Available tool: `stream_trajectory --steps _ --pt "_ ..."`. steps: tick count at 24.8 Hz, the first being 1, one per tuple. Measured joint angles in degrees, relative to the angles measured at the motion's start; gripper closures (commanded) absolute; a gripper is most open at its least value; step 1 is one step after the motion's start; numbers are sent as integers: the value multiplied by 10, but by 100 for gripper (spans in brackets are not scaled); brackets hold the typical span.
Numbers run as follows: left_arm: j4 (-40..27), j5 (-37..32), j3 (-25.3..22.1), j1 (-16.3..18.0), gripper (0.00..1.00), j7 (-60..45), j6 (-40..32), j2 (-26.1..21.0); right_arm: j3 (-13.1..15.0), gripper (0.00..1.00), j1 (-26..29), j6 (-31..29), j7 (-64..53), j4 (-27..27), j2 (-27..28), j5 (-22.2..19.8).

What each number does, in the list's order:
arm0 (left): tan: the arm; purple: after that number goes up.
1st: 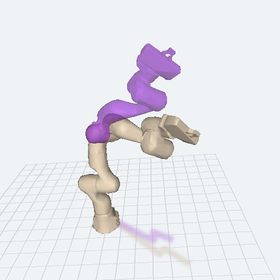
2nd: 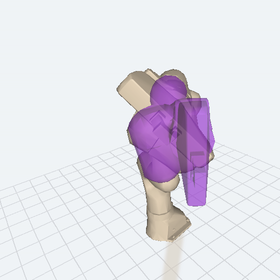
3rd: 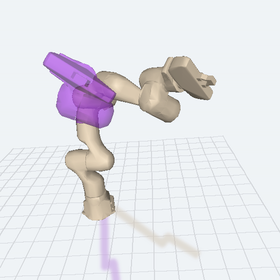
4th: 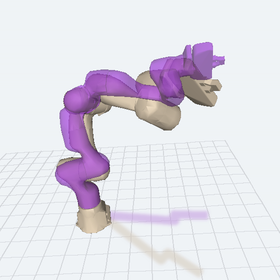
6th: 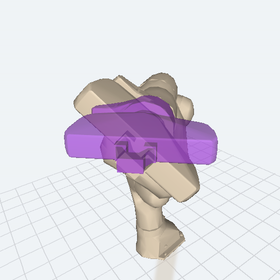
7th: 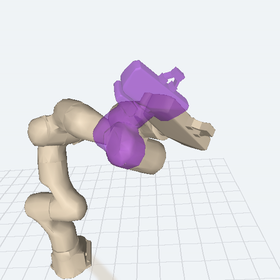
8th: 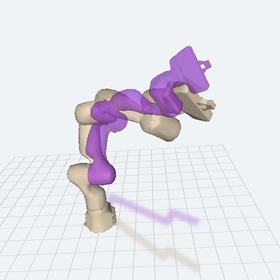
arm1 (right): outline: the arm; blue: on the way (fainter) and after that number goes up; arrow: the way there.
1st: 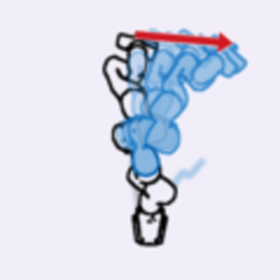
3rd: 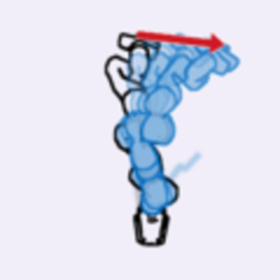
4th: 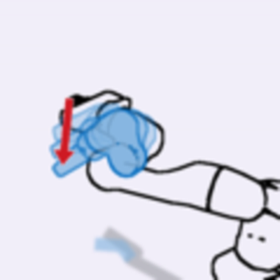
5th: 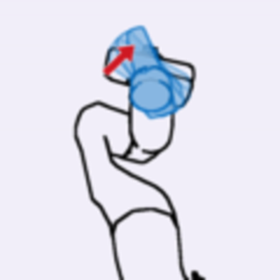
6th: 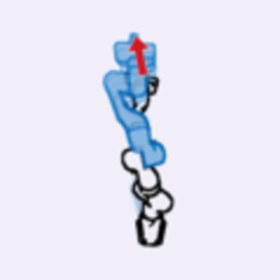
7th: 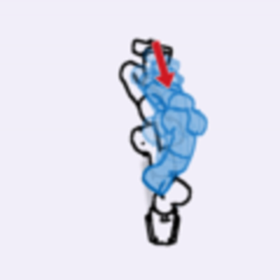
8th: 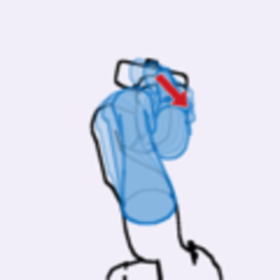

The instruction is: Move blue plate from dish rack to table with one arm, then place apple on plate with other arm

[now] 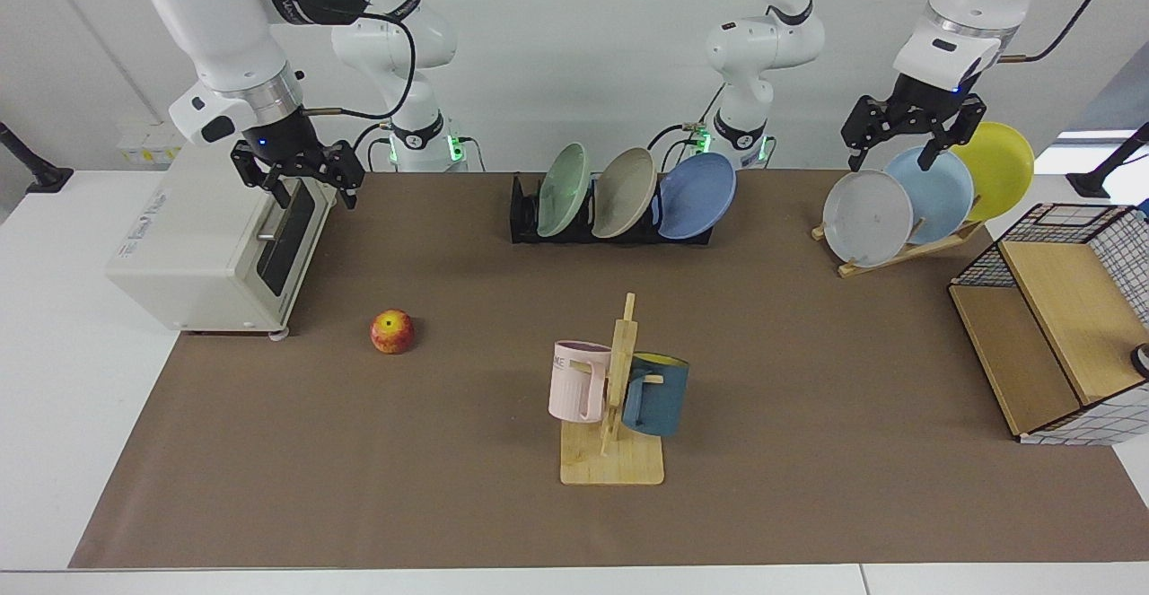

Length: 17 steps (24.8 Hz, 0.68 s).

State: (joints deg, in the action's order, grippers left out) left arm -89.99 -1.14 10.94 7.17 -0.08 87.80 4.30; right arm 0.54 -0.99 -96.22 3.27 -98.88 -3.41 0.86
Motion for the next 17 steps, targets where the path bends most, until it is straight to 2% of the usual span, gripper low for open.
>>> stream_trajectory --steps 10,14,17 --pt "-17 0 0 0 1 0 -5 14 3 0 1 -2 0 -3 0 -1" --pt "-66 -1 19 0 2 -1 -5 43 0 0 -1 -40 0 -26 0 -1" --pt "-120 -14 58 -1 4 -6 -5 82 -4 0 -4 -88 0 -57 4 -1"
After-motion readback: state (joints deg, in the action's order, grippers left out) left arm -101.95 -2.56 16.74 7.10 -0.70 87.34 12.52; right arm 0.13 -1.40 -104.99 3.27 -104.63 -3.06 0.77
